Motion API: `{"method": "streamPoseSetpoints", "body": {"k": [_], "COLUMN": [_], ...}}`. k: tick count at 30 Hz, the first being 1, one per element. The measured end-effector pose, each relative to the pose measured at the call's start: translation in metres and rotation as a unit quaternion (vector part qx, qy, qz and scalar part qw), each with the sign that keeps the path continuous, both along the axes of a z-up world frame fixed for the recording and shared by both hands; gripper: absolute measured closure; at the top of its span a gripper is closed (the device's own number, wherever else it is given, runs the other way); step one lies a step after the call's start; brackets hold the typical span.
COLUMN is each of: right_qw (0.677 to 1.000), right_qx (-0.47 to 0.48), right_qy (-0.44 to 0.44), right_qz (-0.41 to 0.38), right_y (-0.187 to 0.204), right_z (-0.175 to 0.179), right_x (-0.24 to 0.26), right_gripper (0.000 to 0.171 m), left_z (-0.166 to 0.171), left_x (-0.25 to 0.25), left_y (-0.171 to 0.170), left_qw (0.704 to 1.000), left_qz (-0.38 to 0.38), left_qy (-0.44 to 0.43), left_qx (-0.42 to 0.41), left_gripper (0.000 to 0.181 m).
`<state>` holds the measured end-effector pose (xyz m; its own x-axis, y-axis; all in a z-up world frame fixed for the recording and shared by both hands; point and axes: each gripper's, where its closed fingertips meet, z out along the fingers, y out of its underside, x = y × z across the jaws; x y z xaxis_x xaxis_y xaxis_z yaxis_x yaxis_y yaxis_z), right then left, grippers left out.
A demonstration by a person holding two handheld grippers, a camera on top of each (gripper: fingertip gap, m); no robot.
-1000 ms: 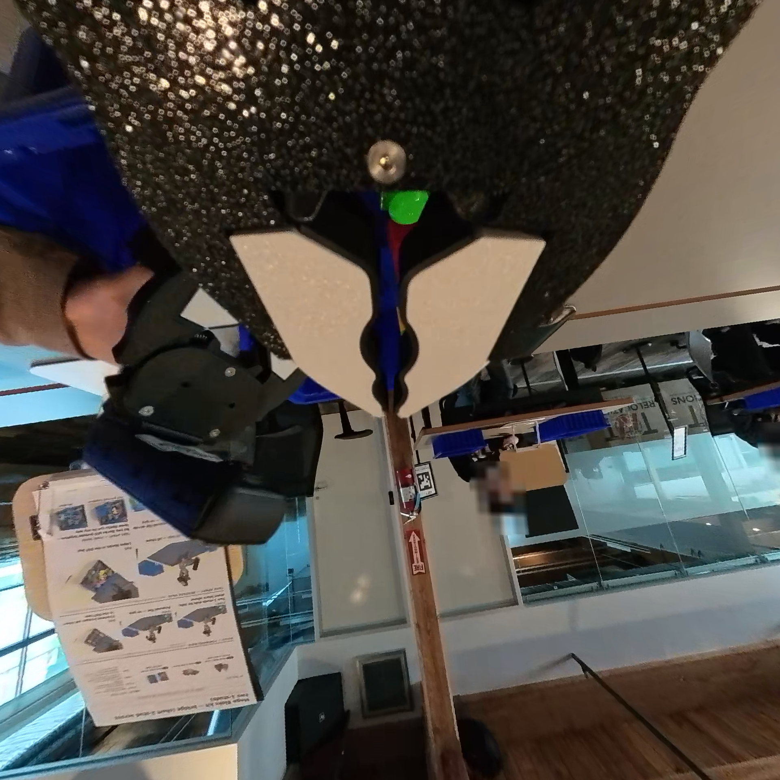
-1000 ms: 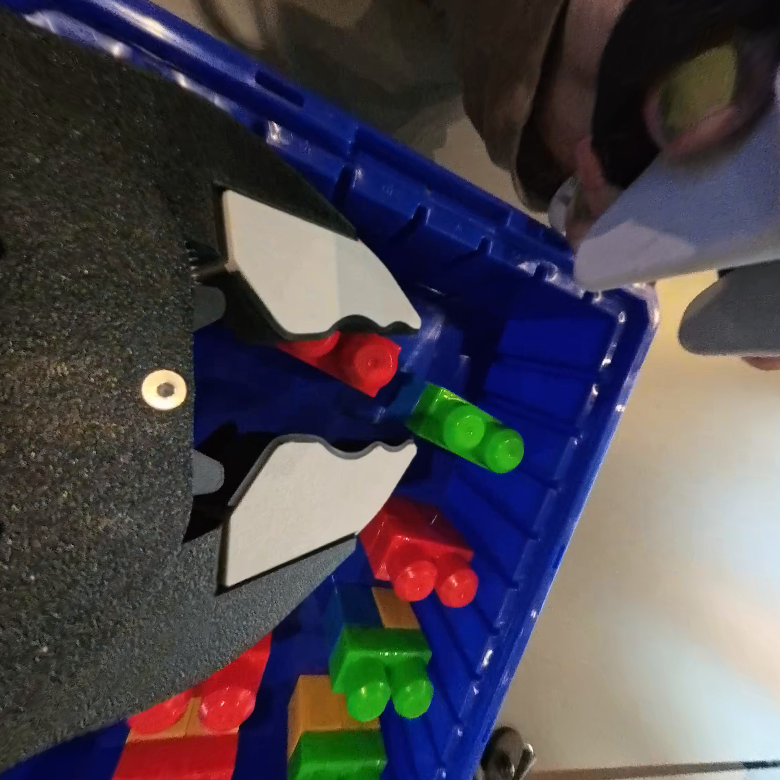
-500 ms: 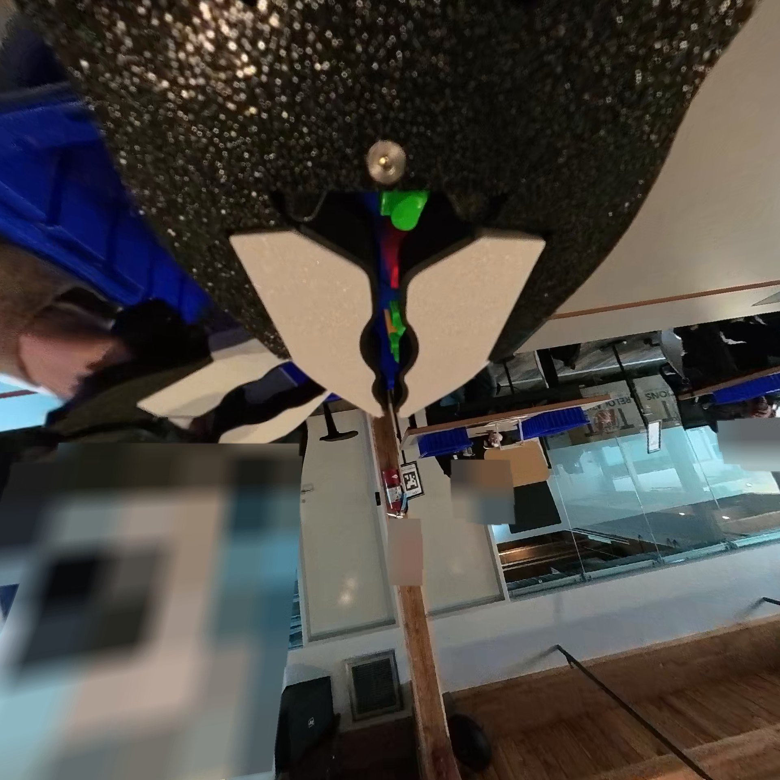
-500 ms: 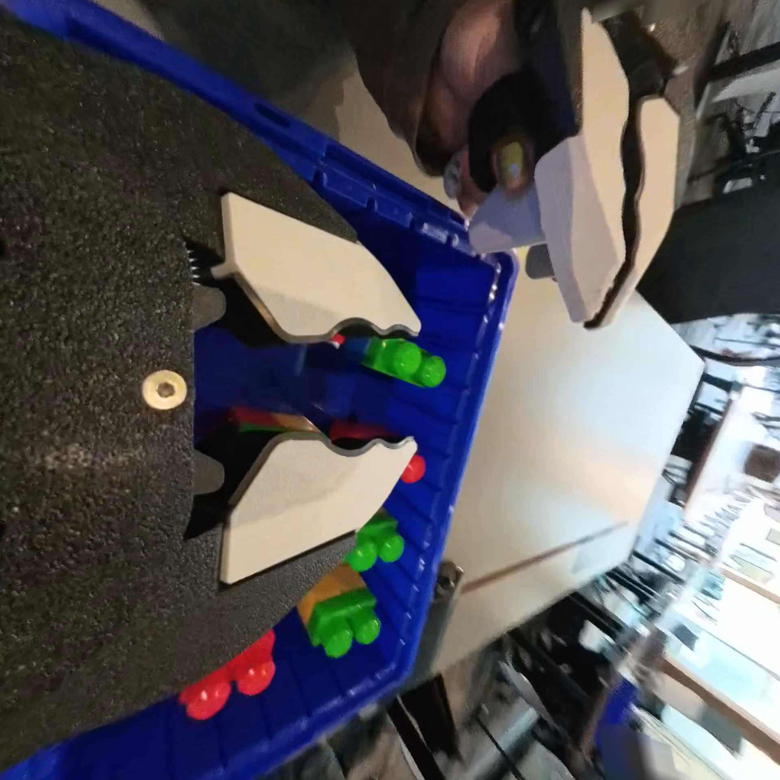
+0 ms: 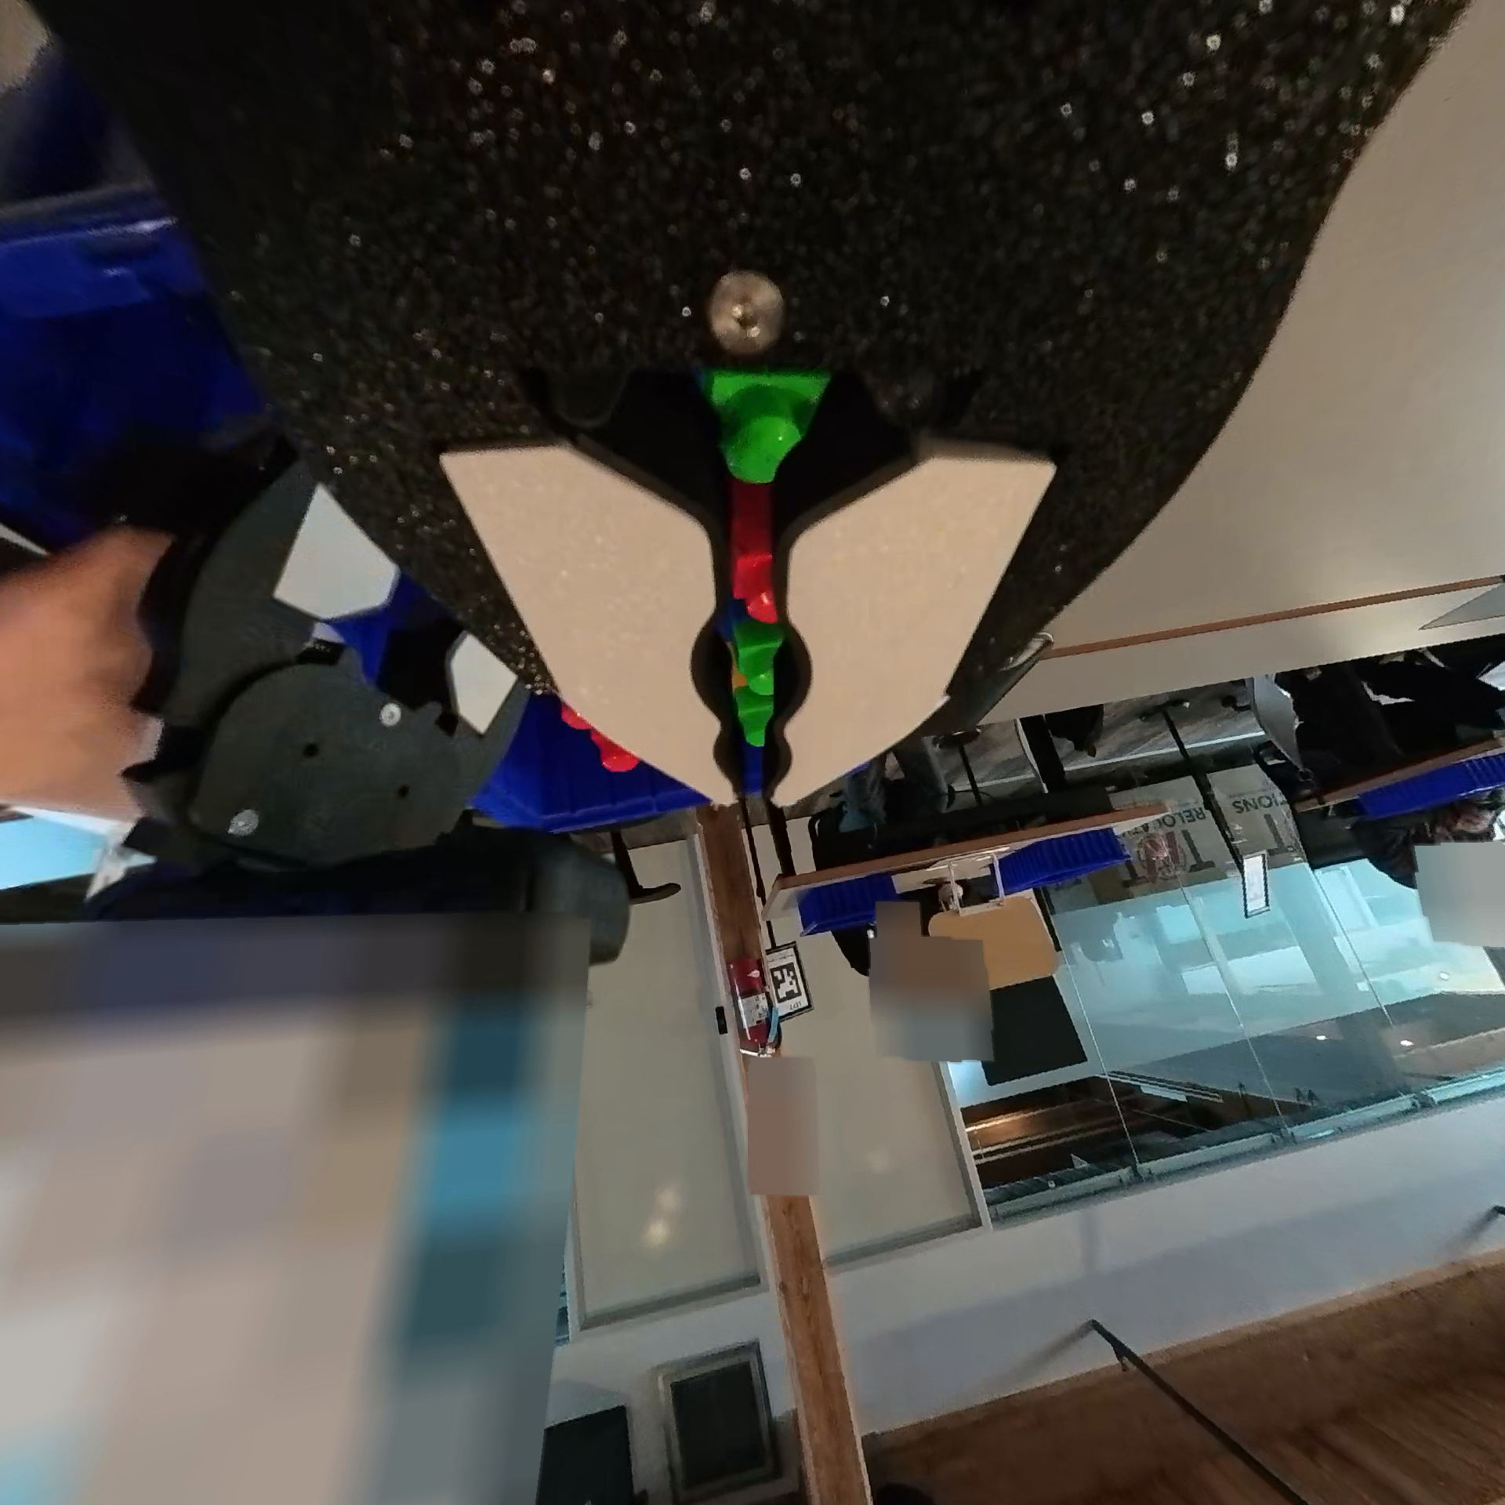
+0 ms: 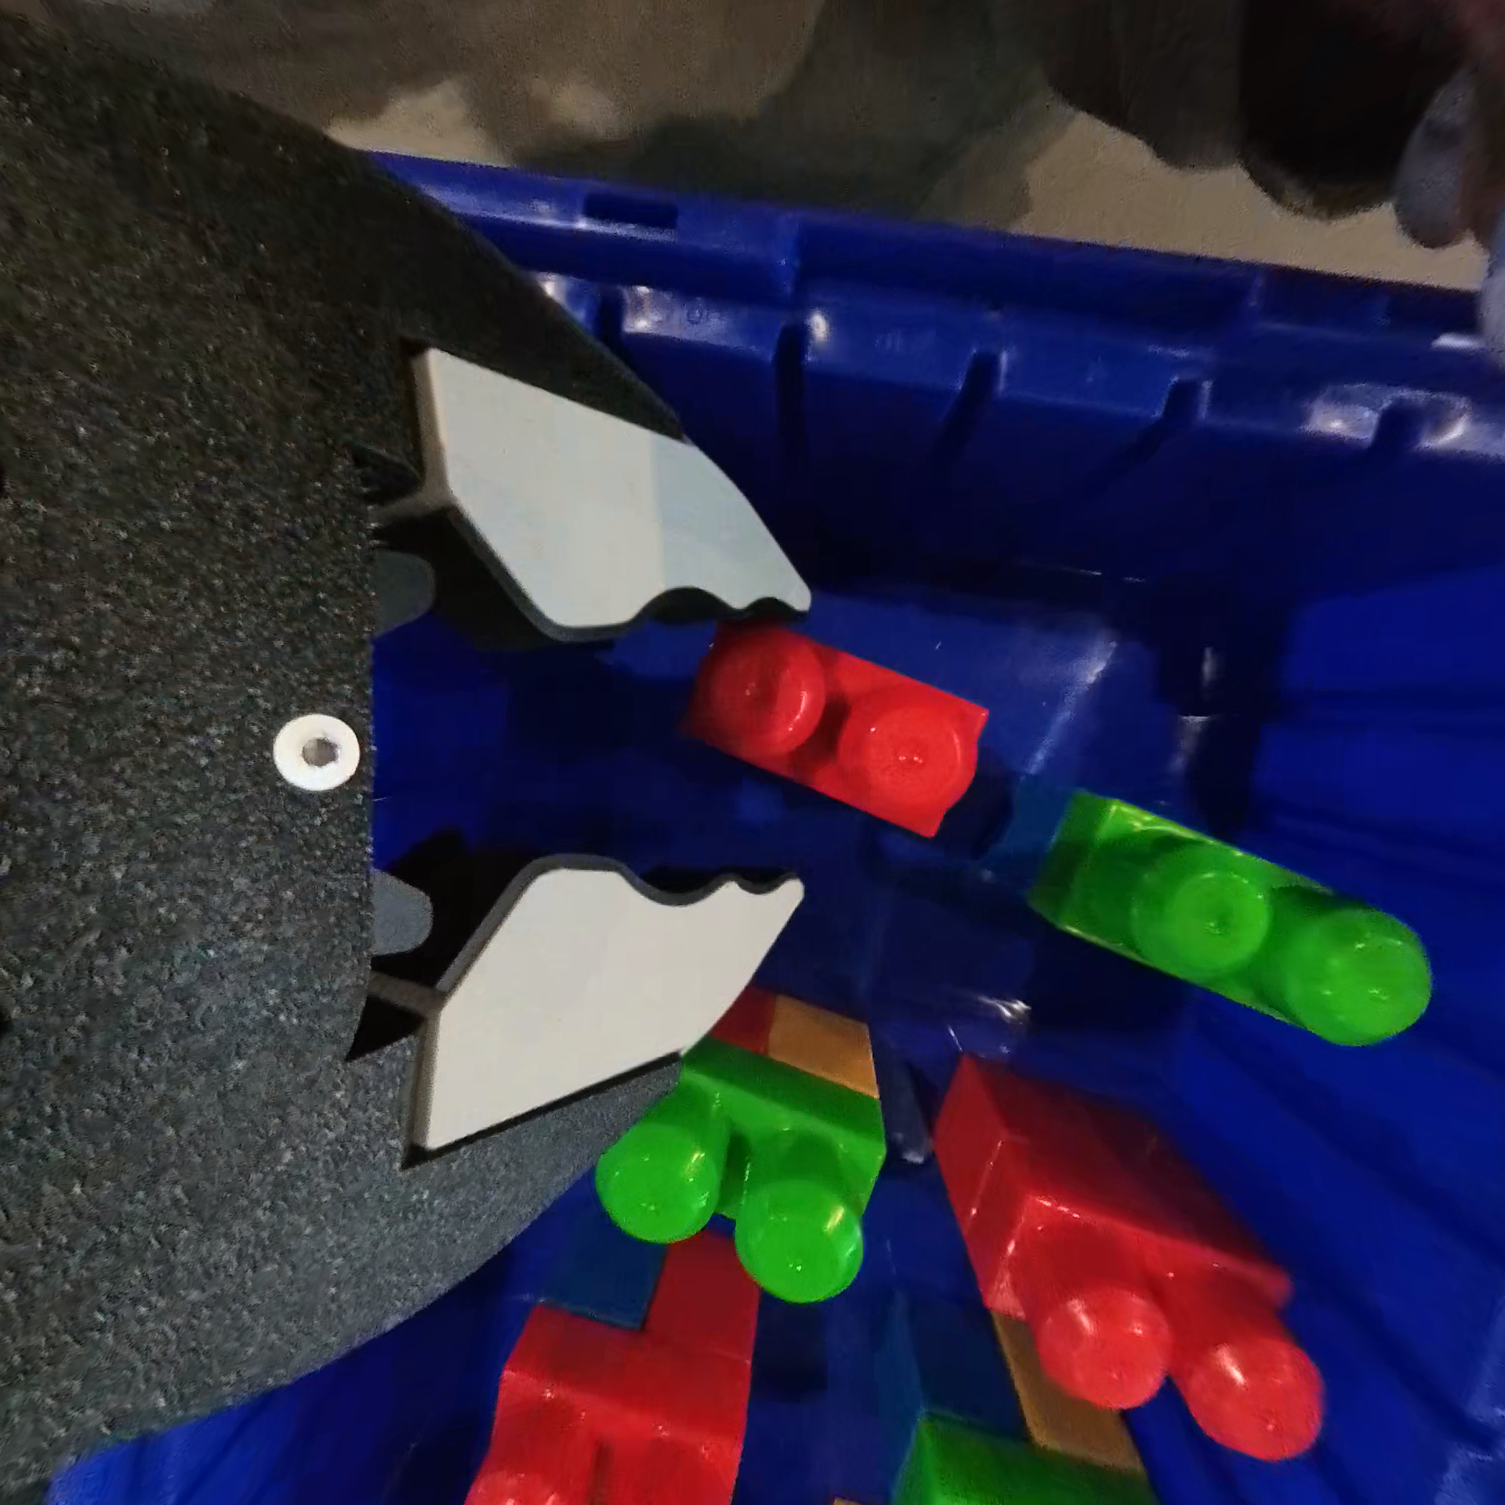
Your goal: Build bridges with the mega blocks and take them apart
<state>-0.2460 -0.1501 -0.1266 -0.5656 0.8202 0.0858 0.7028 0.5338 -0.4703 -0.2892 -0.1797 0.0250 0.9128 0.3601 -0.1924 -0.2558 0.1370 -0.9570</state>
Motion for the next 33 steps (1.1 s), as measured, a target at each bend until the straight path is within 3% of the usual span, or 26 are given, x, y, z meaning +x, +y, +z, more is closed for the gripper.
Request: {"method": "streamPoseSetpoints", "body": {"k": [5,9,17,24,33], "right_qw": [0.999,0.998,0.997,0.99,0.952], "right_qx": [0.016,0.05,0.072,0.006,-0.123], "right_qy": [-0.031,-0.031,0.009,0.135,0.277], "right_qz": [0.0,0.003,-0.009,-0.038,-0.046], "right_y": [-0.003,0.0,0.013,0.028,0.044], "right_z": [-0.012,-0.017,-0.008,0.048,0.123], "right_x": [0.002,0.002,-0.004,-0.007,0.016], "right_gripper": [0.116,0.133,0.135,0.135,0.135], "left_z": [-0.002,-0.008,-0.01,-0.008,-0.003], "left_x": [-0.001,0.0,0.001,0.002,0.01], "left_y": [0.001,0.006,0.007,0.006,0.007], "left_qw": [1.0,1.0,0.999,0.999,0.999], "left_qz": [-0.009,-0.016,-0.019,-0.023,-0.039], "left_qy": [-0.01,-0.011,-0.012,-0.013,-0.008], "left_qx": [-0.003,-0.02,-0.032,-0.027,-0.018], "left_gripper": [0.178,0.177,0.176,0.175,0.166]}}
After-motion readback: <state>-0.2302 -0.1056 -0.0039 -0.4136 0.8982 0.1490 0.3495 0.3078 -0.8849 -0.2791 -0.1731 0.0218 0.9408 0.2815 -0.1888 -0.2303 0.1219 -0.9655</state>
